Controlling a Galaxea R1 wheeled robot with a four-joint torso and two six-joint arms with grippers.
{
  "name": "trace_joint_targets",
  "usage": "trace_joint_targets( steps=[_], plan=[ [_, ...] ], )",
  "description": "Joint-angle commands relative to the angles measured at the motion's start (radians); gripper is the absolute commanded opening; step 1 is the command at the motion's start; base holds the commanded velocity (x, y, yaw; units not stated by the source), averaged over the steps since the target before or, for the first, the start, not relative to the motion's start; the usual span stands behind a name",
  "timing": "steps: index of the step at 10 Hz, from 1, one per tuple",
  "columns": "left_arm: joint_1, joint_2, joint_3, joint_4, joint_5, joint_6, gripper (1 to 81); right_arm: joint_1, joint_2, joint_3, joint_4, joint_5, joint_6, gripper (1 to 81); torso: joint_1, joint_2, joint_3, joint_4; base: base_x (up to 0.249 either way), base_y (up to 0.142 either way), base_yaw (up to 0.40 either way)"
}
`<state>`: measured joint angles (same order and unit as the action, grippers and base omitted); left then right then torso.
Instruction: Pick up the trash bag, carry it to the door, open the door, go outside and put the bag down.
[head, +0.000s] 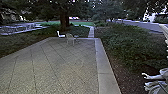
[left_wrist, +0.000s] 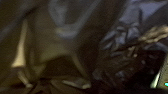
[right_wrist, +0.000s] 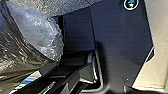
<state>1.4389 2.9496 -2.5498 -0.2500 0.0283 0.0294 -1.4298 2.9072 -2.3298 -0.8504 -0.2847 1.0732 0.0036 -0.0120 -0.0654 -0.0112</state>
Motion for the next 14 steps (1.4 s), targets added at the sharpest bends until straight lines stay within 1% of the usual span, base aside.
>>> trace_joint_targets(
  steps=[1, 4, 5, 7, 8, 11, 12, 14],
  plan=[
    [-0.051, -0.006, 0.006, 0.005, 0.061, 0.009, 1.0, 0.060, 0.005, 0.017, -0.006, -0.042, -0.002, 81.1, 0.000, 0.000, 0.000, 0.000, 0.098, 0.000, 0.000],
    [-0.051, -0.009, 0.006, 0.000, 0.061, 0.009, 1.0, 0.061, 0.005, 0.021, -0.006, -0.042, -0.006, 81.1, -0.001, 0.000, 0.000, 0.000, 0.098, 0.000, 0.000],
    [-0.051, -0.010, 0.006, -0.006, 0.061, 0.009, 1.0, 0.059, 0.009, 0.021, -0.004, -0.042, -0.021, 81.1, -0.002, -0.001, 0.000, 0.000, 0.089, 0.000, 0.000],
    [-0.051, -0.012, 0.006, -0.008, 0.061, 0.009, 1.0, 0.053, 0.011, 0.024, -0.004, -0.042, -0.032, 81.1, -0.002, 0.000, 0.000, 0.000, 0.034, 0.000, 0.000],
    [-0.051, -0.013, 0.008, -0.011, 0.061, 0.007, 1.0, 0.048, 0.009, 0.032, -0.002, -0.044, -0.050, 81.1, -0.001, 0.000, 0.000, 0.000, 0.000, 0.000, 0.000],
    [-0.047, -0.045, 0.025, -0.014, 0.062, -0.002, 1.0, 0.034, -0.036, 0.122, -0.001, -0.042, -0.073, 81.1, -0.002, 0.000, 0.000, 0.000, 0.000, 0.000, 0.000],
    [-0.045, -0.067, 0.058, -0.015, 0.061, -0.003, 1.0, 0.031, -0.070, 0.180, -0.001, -0.042, -0.073, 81.1, -0.002, 0.000, 0.000, 0.000, 0.000, 0.000, 0.000],
    [-0.050, -0.122, 0.132, -0.043, 0.059, -0.005, 1.0, 0.027, -0.118, 0.257, 0.002, -0.042, -0.073, 81.1, -0.002, 0.000, 0.000, 0.000, 0.000, 0.000, 0.000]
  ],
)
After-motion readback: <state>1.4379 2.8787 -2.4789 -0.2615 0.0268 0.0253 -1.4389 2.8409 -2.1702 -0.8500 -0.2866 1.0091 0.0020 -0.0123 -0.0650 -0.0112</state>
